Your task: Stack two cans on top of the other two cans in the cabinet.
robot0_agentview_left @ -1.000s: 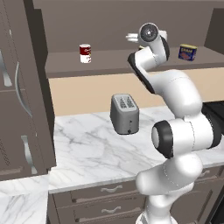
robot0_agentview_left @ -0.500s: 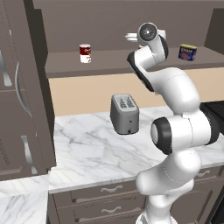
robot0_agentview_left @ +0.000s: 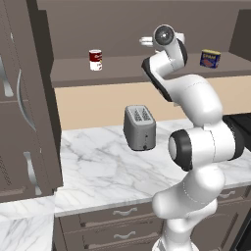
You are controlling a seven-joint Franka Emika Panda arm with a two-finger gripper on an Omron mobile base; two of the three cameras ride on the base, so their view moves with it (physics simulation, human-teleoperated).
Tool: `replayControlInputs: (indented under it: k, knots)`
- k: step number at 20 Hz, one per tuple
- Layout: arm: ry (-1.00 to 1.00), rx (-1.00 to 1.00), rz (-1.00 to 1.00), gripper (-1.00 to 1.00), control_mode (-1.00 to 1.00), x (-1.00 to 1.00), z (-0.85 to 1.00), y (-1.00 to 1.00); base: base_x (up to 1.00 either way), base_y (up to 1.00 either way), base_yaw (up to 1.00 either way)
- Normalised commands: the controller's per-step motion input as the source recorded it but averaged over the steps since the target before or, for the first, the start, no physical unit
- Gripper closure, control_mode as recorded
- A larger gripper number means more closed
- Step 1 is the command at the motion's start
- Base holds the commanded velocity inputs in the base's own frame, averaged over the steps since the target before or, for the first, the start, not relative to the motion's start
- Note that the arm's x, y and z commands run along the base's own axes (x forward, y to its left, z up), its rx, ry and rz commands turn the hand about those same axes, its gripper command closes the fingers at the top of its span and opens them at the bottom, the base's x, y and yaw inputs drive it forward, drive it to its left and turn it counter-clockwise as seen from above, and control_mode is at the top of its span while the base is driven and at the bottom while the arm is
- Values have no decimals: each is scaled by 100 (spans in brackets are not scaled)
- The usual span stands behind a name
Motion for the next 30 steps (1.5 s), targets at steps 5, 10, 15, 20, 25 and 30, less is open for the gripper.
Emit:
replayControlInputs:
  k: [5,10,15,20,25,30]
  knots:
    - [0,0,0,100,-100,4,-14,-1,0,0,0]
    - [1,0,0,100,-100,3,-13,-7,0,0,0]
    - [1,0,0,100,-100,9,-4,-7,0,0,0]
    - [4,0,0,100,-100,10,-15,-5,0,0,0]
    - [6,0,0,100,-100,0,-22,-4,0,0,0]
    - [2,0,0,-100,-100,0,-27,-4,0,0,0]
